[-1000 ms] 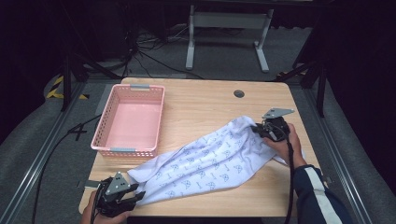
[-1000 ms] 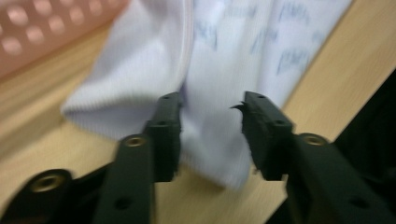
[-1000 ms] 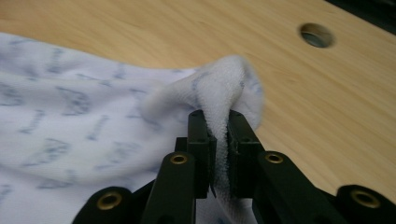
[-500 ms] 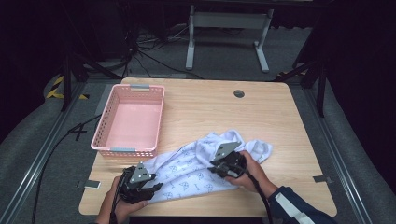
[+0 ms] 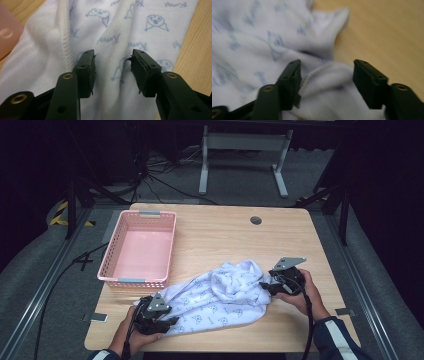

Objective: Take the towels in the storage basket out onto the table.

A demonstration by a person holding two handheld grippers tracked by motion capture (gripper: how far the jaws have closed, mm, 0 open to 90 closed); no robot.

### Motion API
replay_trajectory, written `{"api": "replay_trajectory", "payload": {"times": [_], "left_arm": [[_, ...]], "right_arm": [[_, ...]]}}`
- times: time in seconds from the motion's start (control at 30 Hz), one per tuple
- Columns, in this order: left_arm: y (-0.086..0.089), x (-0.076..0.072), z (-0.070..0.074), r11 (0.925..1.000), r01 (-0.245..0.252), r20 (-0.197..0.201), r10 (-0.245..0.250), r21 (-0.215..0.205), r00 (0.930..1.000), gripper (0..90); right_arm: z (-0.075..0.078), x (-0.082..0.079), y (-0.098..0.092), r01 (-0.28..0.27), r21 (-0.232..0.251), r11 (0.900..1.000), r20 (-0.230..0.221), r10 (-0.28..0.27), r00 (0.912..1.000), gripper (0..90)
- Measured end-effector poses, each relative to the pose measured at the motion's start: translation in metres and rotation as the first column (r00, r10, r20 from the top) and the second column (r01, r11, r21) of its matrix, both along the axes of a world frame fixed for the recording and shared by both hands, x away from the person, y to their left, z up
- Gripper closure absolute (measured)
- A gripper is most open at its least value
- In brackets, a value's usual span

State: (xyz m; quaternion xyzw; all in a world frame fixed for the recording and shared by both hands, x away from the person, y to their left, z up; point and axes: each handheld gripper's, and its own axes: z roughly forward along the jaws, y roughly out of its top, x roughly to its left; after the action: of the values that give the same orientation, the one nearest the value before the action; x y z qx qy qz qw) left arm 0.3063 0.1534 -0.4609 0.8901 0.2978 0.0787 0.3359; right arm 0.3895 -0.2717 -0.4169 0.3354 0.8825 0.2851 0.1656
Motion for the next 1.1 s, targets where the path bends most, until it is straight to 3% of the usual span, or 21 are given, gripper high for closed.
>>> {"api": "replay_trajectory", "payload": {"times": [0.03, 0.07, 0.13, 0.17, 0.27, 0.3, 0.37, 0.43, 0.5, 0.63, 0.73, 0.77, 0.87, 0.93, 0.97, 1.0, 1.03, 1.07, 1.1], "left_arm": [[-0.003, 0.0, 0.0, 0.9999, 0.011, 0.0, -0.011, -0.004, 0.9999, 52.1], [-0.006, -0.001, 0.001, 0.9996, 0.027, -0.007, -0.027, 0.003, 0.9996, 52.7], [-0.015, -0.001, 0.001, 0.9967, 0.064, 0.017, -0.065, 0.051, 0.9978, 52.6], [-0.018, -0.001, 0.001, 0.9957, 0.07, 0.022, -0.072, 0.061, 0.9972, 53.0], [-0.018, 0.003, 0.001, 0.9949, 0.083, 0.016, -0.084, 0.058, 0.9963, 54.0], [-0.018, 0.003, 0.001, 0.9949, 0.083, 0.016, -0.084, 0.058, 0.9963, 54.8], [-0.017, 0.005, 0.001, 0.9965, 0.075, -0.004, -0.075, 0.038, 0.9972, 55.4], [-0.018, 0.007, 0.001, 0.9965, 0.076, -0.004, -0.076, 0.033, 0.9971, 55.4], [-0.019, 0.007, 0.001, 0.9965, 0.075, -0.002, -0.075, 0.036, 0.9972, 55.3], [-0.021, 0.007, 0.001, 0.9973, 0.068, -0.005, -0.068, 0.03, 0.9977, 55.0], [-0.022, 0.006, 0.001, 0.9972, 0.065, -0.004, -0.065, 0.037, 0.9979, 54.8], [-0.022, 0.006, 0.001, 0.9972, 0.065, -0.004, -0.065, 0.037, 0.9979, 54.7], [-0.021, 0.006, 0.001, 0.9967, 0.072, -0.004, -0.072, 0.037, 0.9974, 54.9], [-0.019, 0.006, 0.001, 0.9962, 0.075, -0.009, -0.075, 0.044, 0.9972, 56.0], [-0.017, 0.007, 0.001, 0.9967, 0.073, -0.014, -0.073, 0.036, 0.9972, 56.6], [-0.015, 0.007, 0.001, 0.9968, 0.075, -0.017, -0.074, 0.029, 0.9971, 57.3], [-0.013, 0.008, 0.001, 0.9974, 0.069, -0.021, -0.069, 0.019, 0.9974, 58.8], [-0.012, 0.008, 0.001, 0.9972, 0.072, -0.021, -0.072, 0.021, 0.9972, 58.8], [-0.01, 0.009, 0.001, 0.9976, 0.067, -0.027, -0.066, 0.018, 0.9974, 59.5]], "right_arm": [[-0.006, 0.001, -0.004, -0.022, -0.022, 1.0, -0.025, 0.022, 0.9994, 37.7], [-0.009, 0.0, -0.009, -0.029, -0.009, 1.0, -0.032, 0.029, 0.9991, 38.8], [-0.013, -0.002, -0.016, -0.047, 0.03, 0.998, -0.073, 0.049, 0.9961, 50.1], [-0.014, -0.005, -0.019, -0.044, 0.02, 0.999, -0.075, 0.045, 0.9962, 50.8], [-0.012, -0.019, -0.028, -0.05, -0.012, 0.999, -0.066, 0.049, 0.9966, 64.2], [-0.012, -0.019, -0.028, -0.05, -0.012, 0.999, -0.066, 0.049, 0.9966, 64.2], [-0.006, -0.04, -0.042, -0.048, 0.001, 0.999, -0.055, 0.048, 0.9973, 77.2], [-0.005, -0.047, -0.045, -0.043, -0.005, 0.999, -0.055, 0.042, 0.9976, 77.7], [-0.008, -0.077, -0.05, -0.077, 0.028, 0.997, -0.06, 0.079, 0.9951, 76.8], [-0.007, -0.108, -0.038, -0.137, 0.073, 0.988, -0.025, 0.139, 0.99, 73.0], [-0.009, -0.124, -0.021, -0.225, 0.083, 0.971, -0.02, 0.227, 0.9737, 71.0], [-0.009, -0.124, -0.021, -0.225, 0.083, 0.971, -0.02, 0.227, 0.9737, 71.0], [-0.018, -0.135, 0.0, -0.291, 0.048, 0.955, -0.073, 0.294, 0.9529, 56.1], [-0.019, -0.141, 0.005, -0.321, 0.033, 0.946, -0.077, 0.323, 0.9433, 54.5], [-0.016, -0.143, 0.004, -0.317, 0.044, 0.947, -0.055, 0.319, 0.9462, 53.8], [-0.008, -0.142, -0.003, -0.297, 0.086, 0.951, -0.02, 0.3, 0.9538, 53.7], [0.004, -0.139, -0.014, -0.242, 0.164, 0.956, 0.025, 0.241, 0.9703, 53.0], [0.004, -0.139, -0.014, -0.242, 0.164, 0.956, 0.025, 0.241, 0.9703, 53.0], [0.01, -0.137, -0.02, -0.205, 0.181, 0.962, 0.061, 0.197, 0.9785, 52.9]]}}
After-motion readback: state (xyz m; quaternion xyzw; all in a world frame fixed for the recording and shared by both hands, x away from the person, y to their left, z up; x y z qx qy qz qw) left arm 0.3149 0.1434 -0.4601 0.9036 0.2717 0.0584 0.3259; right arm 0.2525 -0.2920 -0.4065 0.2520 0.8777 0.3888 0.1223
